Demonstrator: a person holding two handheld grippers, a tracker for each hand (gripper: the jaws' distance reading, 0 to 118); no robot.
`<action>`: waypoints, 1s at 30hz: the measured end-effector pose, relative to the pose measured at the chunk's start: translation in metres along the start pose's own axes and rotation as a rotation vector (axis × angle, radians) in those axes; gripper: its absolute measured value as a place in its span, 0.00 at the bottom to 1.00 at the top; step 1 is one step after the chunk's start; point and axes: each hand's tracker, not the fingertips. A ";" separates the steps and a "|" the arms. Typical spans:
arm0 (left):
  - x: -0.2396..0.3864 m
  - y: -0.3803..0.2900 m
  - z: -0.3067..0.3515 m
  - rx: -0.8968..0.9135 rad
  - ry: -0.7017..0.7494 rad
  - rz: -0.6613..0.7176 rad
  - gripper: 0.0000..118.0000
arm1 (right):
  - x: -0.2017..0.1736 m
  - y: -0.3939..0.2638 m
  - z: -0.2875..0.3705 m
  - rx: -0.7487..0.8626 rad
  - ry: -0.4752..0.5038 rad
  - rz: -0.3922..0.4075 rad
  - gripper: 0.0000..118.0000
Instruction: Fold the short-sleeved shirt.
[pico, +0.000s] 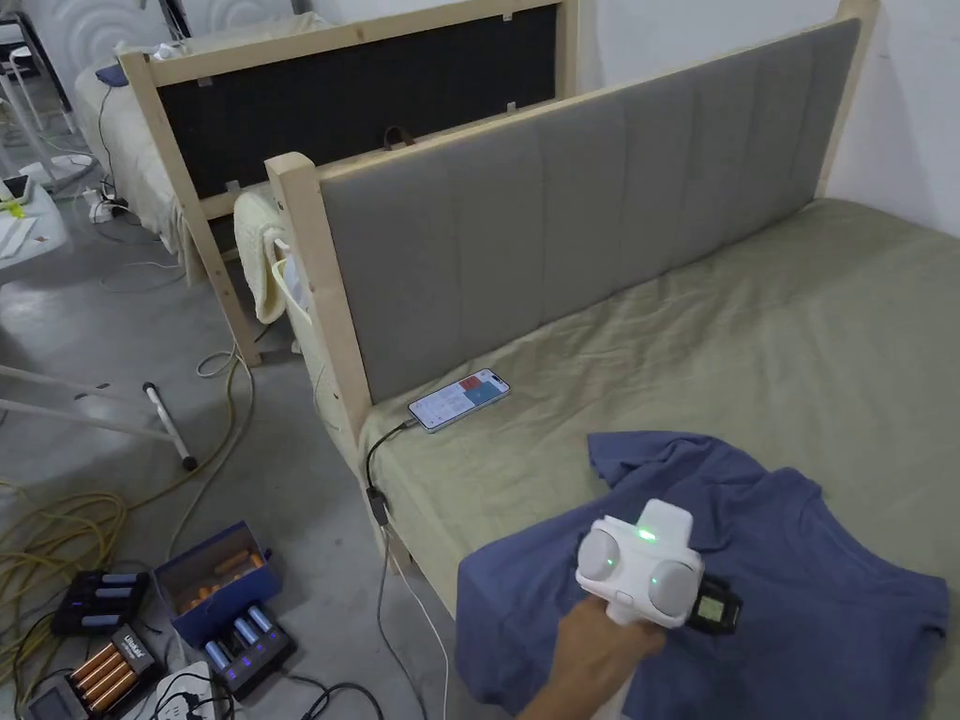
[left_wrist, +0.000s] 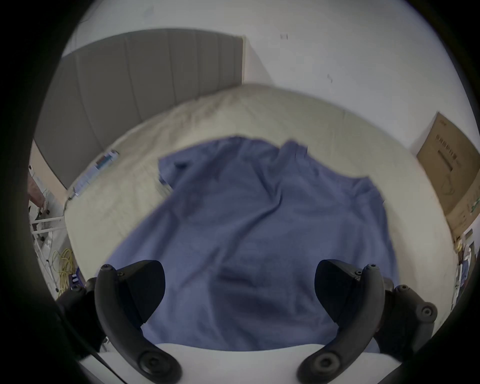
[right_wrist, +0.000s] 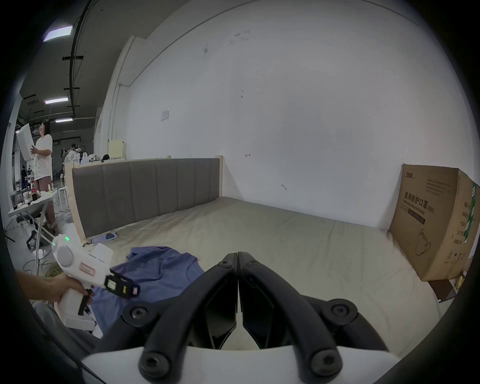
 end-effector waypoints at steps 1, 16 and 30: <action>0.004 -0.004 -0.010 -0.043 0.004 -0.011 0.95 | 0.001 -0.001 -0.001 -0.007 -0.003 0.003 0.00; -0.002 -0.007 0.023 0.031 -0.073 -0.044 0.00 | 0.024 -0.006 0.019 -0.010 -0.058 -0.042 0.00; 0.017 0.008 0.173 0.311 -0.349 0.003 0.00 | 0.062 0.001 0.080 0.061 -0.135 -0.092 0.00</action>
